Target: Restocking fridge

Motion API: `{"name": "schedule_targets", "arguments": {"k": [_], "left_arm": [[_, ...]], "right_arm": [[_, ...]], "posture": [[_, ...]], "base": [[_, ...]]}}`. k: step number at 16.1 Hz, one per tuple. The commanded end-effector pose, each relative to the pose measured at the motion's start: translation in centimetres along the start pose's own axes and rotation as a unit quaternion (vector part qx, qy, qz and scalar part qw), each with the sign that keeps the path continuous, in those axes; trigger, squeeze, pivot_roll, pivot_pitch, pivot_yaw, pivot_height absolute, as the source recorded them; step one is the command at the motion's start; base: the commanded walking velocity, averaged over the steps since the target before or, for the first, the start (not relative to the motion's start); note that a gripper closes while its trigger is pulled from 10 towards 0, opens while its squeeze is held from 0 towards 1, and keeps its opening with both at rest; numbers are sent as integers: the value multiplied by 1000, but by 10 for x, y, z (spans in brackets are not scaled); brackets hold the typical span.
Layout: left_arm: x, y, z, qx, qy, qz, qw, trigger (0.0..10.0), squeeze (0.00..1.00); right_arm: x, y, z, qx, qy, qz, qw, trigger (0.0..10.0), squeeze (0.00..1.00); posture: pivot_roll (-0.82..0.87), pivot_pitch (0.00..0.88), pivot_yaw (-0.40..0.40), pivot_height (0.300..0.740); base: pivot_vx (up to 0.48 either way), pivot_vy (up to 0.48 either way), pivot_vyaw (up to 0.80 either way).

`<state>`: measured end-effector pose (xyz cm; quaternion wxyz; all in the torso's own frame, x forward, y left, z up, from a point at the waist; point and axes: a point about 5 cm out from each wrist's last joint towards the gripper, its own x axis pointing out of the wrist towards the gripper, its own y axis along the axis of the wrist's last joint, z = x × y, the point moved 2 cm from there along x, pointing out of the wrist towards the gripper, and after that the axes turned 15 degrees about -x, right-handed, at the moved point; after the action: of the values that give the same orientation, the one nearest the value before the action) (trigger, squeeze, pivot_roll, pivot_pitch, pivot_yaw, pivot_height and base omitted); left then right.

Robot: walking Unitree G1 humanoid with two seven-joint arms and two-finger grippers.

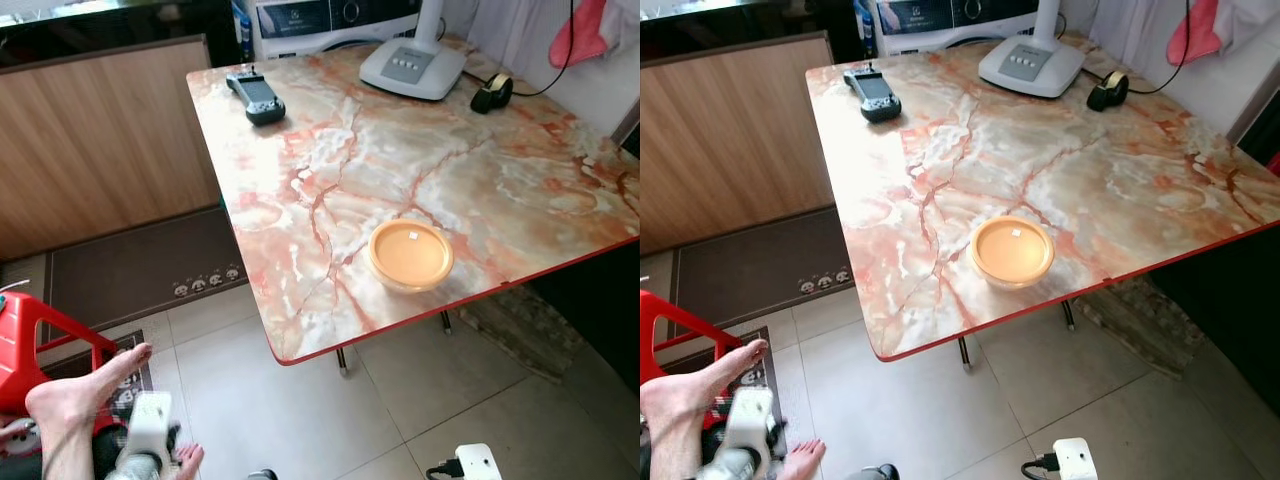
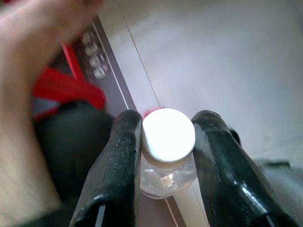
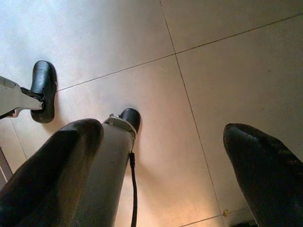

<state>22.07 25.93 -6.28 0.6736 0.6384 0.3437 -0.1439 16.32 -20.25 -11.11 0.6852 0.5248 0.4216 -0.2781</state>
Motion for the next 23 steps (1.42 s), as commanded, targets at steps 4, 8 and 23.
{"name": "schedule_targets", "arguments": {"k": [4,8,23], "left_arm": [[-6,-28,-2,-6,14,-44,999,10000,0],[-10,-41,6,5,-2,-59,998,10000,0],[-14,-56,14,2,-6,-92,996,10000,0]], "right_arm": [[-1,-7,1,13,-4,-6,1000,10000,0],[-1,-6,1,18,-7,-3,1000,10000,0],[-1,-7,2,9,-4,-12,1000,10000,0]], "posture": [[160,127,-57,740],[158,141,-61,740],[160,149,-66,740]], "base": [[0,0,0],[0,0,0],[0,-103,-210]]}}
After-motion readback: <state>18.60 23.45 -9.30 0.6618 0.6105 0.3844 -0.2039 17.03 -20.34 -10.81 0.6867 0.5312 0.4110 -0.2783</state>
